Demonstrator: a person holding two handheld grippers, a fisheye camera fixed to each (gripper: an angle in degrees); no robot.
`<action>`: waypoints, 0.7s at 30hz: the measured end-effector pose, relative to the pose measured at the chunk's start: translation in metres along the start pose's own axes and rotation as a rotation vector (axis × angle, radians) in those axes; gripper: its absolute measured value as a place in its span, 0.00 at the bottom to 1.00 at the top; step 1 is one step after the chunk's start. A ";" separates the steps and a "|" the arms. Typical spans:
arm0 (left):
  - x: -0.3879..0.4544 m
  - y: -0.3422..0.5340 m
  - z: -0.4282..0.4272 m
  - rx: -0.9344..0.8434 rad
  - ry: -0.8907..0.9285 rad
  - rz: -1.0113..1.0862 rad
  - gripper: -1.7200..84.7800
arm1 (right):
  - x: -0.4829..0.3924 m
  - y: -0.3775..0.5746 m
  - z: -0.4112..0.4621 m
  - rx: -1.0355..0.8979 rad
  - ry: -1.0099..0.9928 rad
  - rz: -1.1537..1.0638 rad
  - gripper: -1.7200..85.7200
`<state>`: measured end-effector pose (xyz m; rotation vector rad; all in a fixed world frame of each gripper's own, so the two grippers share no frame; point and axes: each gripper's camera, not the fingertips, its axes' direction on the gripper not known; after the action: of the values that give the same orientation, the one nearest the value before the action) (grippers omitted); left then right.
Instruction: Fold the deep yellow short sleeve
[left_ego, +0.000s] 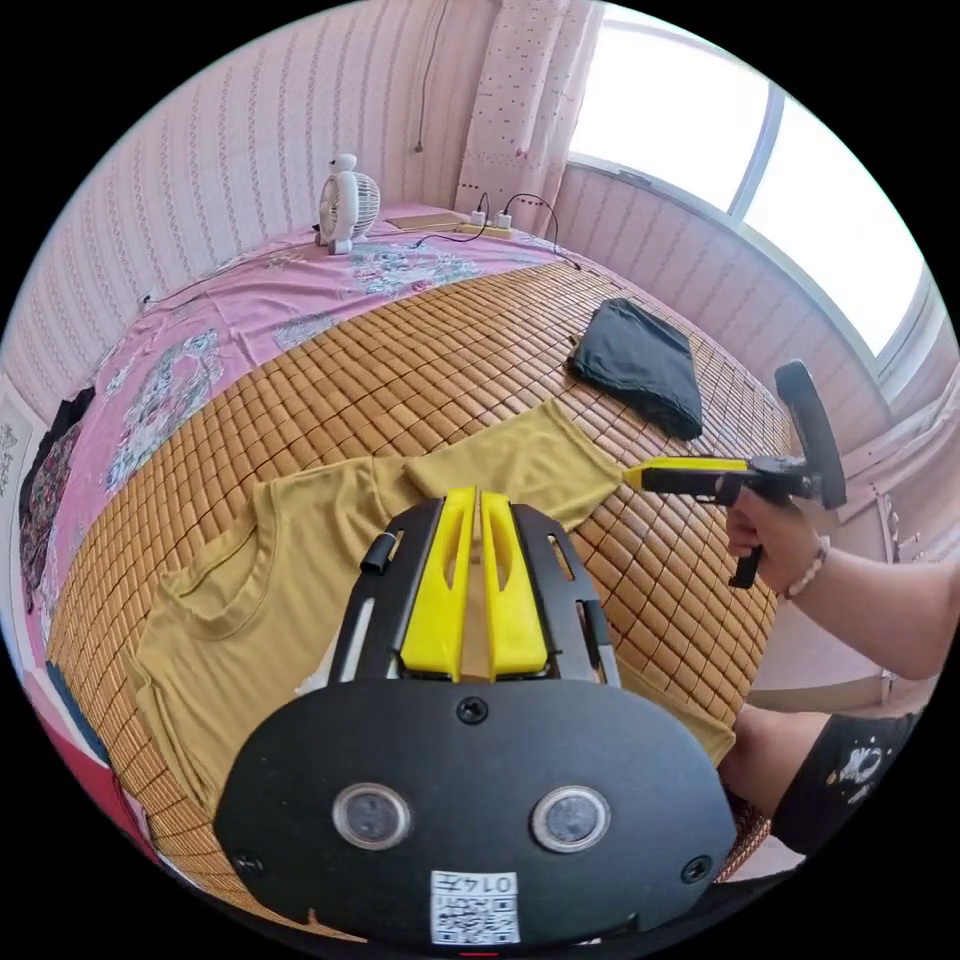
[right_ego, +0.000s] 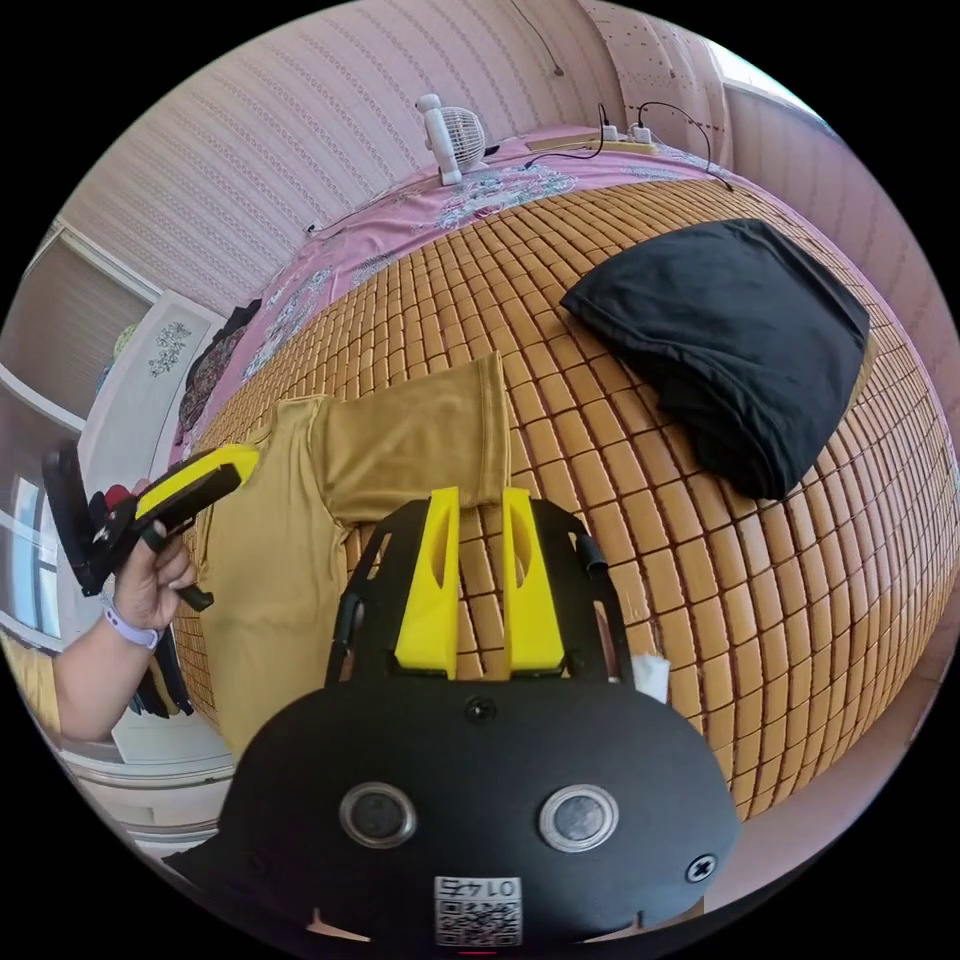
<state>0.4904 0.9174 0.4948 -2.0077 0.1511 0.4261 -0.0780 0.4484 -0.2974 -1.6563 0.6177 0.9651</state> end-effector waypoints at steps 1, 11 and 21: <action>0.002 -0.012 0.015 -0.014 0.011 0.008 0.04 | 0.001 -0.001 0.004 -0.010 0.009 0.000 0.09; 0.054 -0.126 0.223 -0.218 0.043 0.106 0.09 | 0.027 0.006 0.011 -0.006 -0.039 0.025 0.06; 0.098 -0.114 0.279 -0.173 0.043 0.222 0.02 | 0.031 0.001 -0.012 0.043 -0.030 0.024 0.05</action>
<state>0.5501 1.2238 0.4420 -2.1802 0.3777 0.5529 -0.0586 0.4384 -0.3229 -1.5969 0.6354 0.9858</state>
